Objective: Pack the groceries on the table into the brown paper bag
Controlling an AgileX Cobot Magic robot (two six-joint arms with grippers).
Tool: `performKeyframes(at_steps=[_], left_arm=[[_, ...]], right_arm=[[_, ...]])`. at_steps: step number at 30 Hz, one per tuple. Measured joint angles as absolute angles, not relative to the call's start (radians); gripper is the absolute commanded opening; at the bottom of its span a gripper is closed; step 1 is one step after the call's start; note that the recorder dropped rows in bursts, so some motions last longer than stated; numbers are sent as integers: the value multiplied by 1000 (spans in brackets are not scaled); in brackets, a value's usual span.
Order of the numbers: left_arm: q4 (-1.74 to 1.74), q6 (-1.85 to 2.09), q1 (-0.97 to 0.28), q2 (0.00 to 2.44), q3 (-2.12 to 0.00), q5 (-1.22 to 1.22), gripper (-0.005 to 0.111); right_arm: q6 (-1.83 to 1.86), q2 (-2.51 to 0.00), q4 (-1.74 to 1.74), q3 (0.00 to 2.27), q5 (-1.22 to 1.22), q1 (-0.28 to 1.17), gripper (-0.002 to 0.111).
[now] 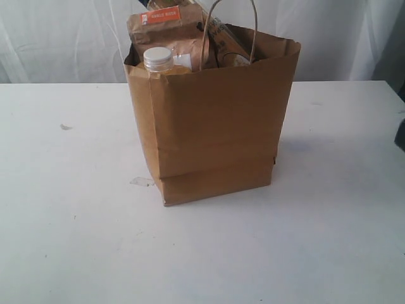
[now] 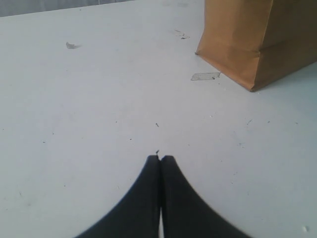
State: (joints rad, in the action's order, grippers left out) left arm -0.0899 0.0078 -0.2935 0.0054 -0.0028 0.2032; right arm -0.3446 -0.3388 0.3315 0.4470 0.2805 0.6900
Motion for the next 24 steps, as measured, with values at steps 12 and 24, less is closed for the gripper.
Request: performKeyframes(at_steps=[12,24], left_arm=[[-90,8,-293,5,-3,203,0],[-90,8,-293,5,-3,203,0]], right_arm=[[-208,-31,115,97,255,486,0],[-191,-6,67,4,315,379,0]])
